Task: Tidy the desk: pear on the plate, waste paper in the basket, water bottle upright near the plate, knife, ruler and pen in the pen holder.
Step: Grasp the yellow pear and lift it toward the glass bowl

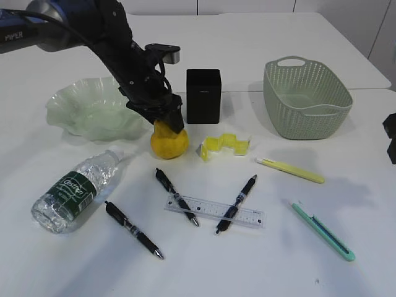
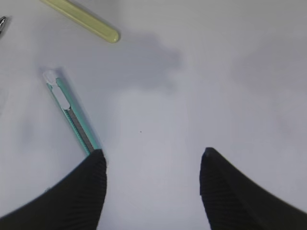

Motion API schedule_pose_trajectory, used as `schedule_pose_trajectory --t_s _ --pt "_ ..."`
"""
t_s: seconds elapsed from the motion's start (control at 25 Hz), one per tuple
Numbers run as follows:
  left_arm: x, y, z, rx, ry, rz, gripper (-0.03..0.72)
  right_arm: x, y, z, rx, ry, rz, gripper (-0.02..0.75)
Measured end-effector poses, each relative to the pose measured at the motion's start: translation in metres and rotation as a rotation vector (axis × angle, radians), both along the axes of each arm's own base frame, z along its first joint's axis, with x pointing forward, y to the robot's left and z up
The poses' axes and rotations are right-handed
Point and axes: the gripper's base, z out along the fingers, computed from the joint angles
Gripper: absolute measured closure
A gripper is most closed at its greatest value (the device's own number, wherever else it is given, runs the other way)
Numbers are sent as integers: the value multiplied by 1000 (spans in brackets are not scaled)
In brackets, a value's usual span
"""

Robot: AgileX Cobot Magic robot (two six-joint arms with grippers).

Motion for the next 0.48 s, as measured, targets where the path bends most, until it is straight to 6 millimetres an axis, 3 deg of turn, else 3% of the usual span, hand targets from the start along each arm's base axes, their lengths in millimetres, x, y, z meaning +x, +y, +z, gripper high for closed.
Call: schedule_pose_trajectory --t_s 0.48 --pt "1 0 -9 5 15 1 170 0 0 0 0 -2 0 282"
